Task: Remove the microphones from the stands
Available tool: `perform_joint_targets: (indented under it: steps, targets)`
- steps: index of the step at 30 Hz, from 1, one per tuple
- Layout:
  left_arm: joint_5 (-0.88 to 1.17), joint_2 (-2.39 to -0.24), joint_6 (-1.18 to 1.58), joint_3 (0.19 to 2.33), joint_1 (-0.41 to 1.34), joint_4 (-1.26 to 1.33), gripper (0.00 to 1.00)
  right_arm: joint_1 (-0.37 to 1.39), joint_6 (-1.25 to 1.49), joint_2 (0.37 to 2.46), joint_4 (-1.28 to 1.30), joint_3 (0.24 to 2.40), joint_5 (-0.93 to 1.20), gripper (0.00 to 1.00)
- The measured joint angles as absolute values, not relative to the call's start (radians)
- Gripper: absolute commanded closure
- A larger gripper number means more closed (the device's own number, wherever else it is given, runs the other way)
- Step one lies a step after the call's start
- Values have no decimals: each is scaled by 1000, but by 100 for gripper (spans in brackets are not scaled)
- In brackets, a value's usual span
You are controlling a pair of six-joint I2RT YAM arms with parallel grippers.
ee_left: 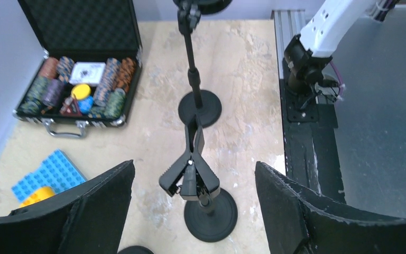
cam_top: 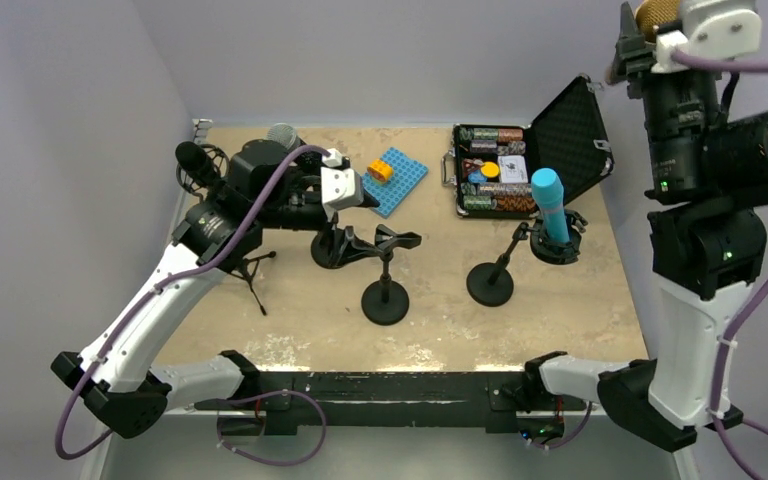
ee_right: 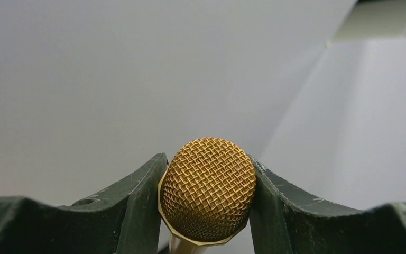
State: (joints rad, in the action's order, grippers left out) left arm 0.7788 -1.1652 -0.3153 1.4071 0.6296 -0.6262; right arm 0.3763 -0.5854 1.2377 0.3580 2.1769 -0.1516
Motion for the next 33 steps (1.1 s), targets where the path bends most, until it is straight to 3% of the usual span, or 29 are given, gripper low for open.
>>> perform_joint_targets:
  steps: [14,25,33]
  targets:
    - [772,-1067,-312,1564,630,-707,9,-172,-535,1357,842,1811,-161,100]
    - [701,-1015,-398,1567,630,-841,9,-295,-480,1337,981,1364,-55,100]
    - [630,-1034,-468,1637,630,-965,9,-378,-488,1351,900,1209,-1,100]
